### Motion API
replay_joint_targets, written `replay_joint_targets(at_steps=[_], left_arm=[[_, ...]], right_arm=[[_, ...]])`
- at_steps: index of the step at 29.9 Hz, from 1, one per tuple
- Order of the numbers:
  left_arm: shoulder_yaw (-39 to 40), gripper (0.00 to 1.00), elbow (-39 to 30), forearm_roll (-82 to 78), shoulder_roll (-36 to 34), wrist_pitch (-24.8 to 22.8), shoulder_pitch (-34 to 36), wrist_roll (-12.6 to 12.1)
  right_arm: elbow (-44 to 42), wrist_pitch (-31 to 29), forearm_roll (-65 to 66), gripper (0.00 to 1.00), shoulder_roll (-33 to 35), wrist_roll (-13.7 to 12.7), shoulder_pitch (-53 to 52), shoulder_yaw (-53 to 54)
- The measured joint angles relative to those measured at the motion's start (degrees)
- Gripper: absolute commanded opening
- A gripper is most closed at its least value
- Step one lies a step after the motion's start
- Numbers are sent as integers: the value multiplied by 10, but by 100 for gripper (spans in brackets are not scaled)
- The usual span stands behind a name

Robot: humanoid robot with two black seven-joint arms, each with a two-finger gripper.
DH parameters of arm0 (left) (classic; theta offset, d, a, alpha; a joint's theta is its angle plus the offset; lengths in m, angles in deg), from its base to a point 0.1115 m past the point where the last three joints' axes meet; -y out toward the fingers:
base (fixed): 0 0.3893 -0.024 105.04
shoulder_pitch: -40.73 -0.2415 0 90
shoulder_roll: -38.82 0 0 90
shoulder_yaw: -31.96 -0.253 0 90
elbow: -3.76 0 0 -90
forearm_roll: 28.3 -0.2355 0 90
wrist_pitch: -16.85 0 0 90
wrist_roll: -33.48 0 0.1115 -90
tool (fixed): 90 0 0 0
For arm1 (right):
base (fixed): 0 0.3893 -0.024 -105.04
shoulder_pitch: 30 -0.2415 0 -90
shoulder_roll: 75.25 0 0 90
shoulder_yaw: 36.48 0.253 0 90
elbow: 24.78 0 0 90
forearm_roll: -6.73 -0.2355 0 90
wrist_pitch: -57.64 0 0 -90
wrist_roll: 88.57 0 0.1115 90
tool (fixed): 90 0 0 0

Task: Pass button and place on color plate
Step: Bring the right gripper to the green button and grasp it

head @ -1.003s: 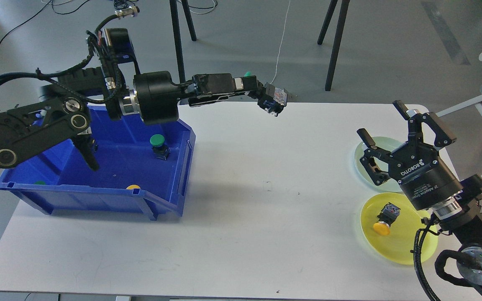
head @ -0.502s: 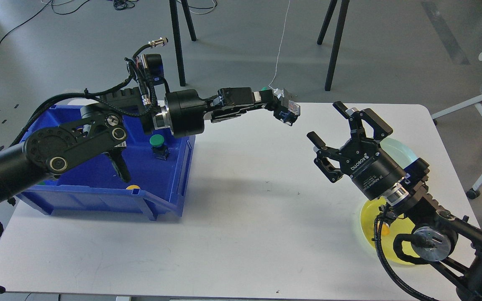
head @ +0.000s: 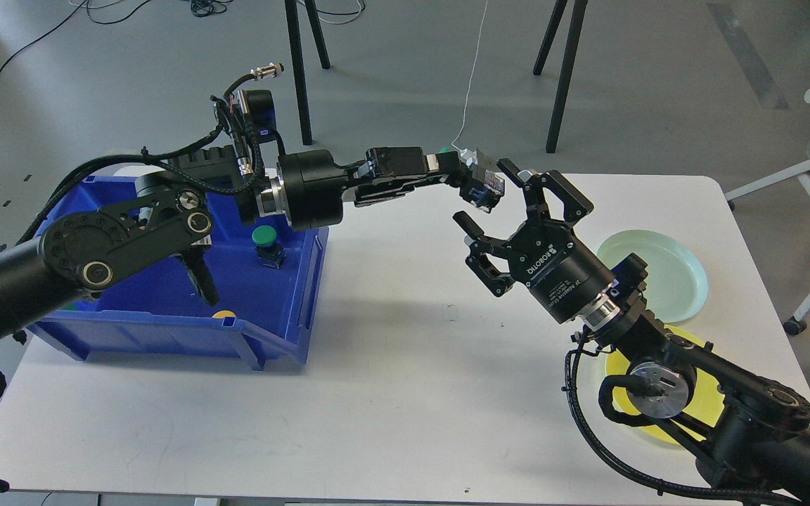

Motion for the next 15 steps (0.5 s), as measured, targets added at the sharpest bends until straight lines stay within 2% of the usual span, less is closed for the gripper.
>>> replay_joint_targets(at_steps=[4, 10, 15], left_arm=[[0, 7, 3, 6, -1, -4, 0, 0], [1, 7, 9, 13, -1, -8, -1, 0], [1, 7, 13, 17, -1, -12, -1, 0]], right_arm=[[-6, -17, 0, 64, -9, 0, 0, -1], [-8, -40, 0, 30, -10, 0, 2, 3], [-8, -41, 0, 9, -9, 0, 4, 8]])
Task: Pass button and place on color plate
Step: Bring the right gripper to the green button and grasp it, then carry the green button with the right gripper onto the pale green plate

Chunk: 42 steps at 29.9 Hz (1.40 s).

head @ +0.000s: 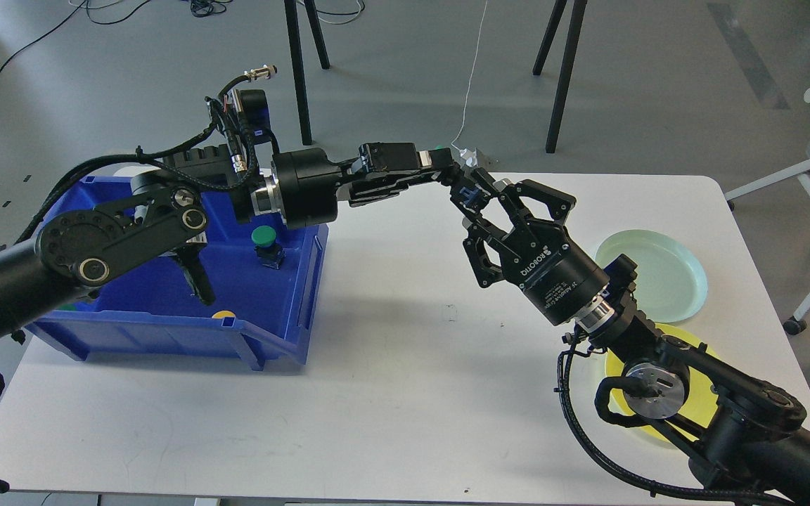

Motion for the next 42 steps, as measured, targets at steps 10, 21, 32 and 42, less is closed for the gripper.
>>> replay_joint_targets(at_steps=[10, 21, 32, 42], left_arm=[[1, 55, 2, 2, 5, -2, 1, 0], [1, 82, 16, 61, 12, -1, -1, 0], [1, 84, 17, 64, 13, -1, -2, 0], [1, 84, 17, 64, 13, -1, -2, 0]], right_arm=[[1, 3, 1, 0, 4, -1, 2, 12], [5, 3, 0, 0, 12, 0, 38, 55], [-39, 223, -119, 1, 14, 0, 159, 251], [-134, 439, -165, 41, 17, 0, 116, 218]])
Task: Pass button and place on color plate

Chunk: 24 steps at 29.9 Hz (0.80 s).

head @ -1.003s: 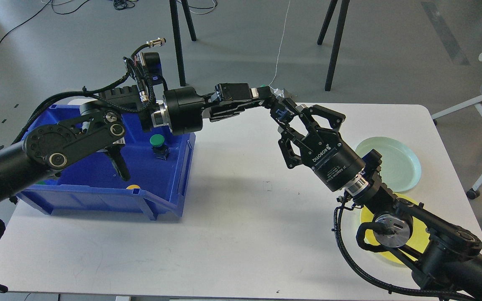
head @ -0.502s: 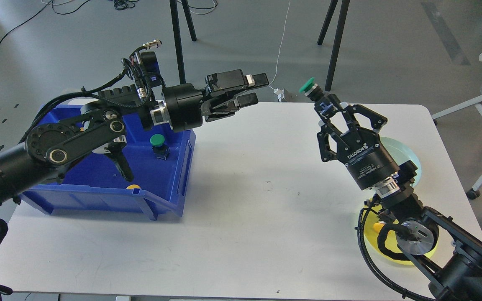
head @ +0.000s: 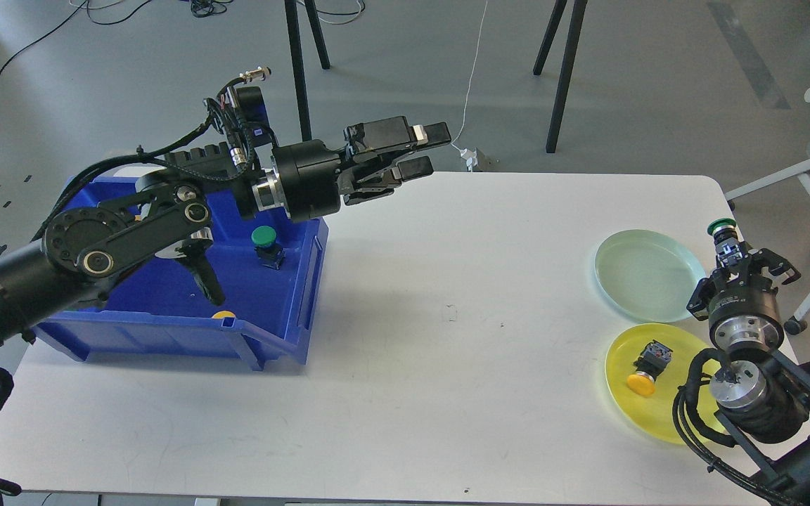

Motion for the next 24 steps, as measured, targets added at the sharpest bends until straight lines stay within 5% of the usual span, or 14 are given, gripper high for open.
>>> replay_joint_targets(at_steps=[3, 12, 24], left_arm=[[0, 84, 0, 0, 0, 0, 0, 0], [0, 84, 0, 5, 0, 1, 0, 0], [1, 89, 26, 76, 5, 1, 0, 0]], right_arm=[[-15, 25, 1, 50, 0, 0, -25, -41], [-28, 33, 1, 53, -8, 0, -40, -82], [27, 9, 96, 71, 25, 0, -75, -106]])
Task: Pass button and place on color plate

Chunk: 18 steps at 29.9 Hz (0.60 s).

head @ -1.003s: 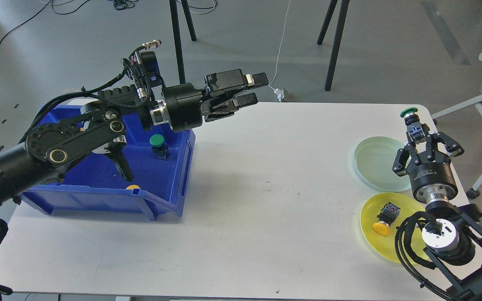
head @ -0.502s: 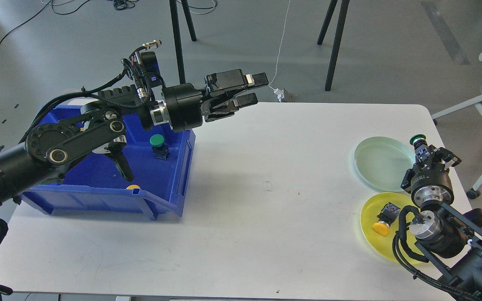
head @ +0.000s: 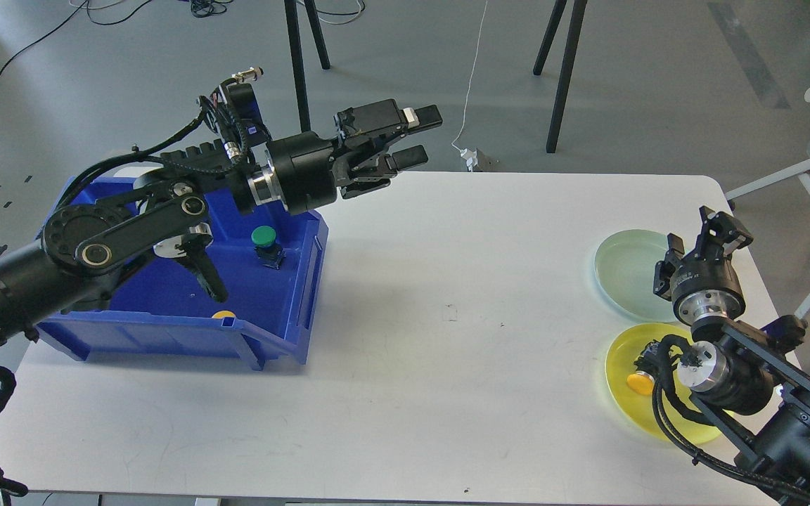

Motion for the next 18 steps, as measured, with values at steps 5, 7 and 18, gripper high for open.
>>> replay_joint_targets(at_steps=[5, 7, 18], left_arm=[[16, 91, 16, 111, -8, -4, -1, 0], [26, 92, 17, 150, -18, -14, -9, 0], [178, 98, 45, 235, -60, -31, -114, 0]], right_arm=[[44, -95, 106, 76, 53, 0, -44, -25], [59, -159, 115, 78, 74, 0, -58, -24], [39, -495, 21, 99, 105, 0, -75, 7]])
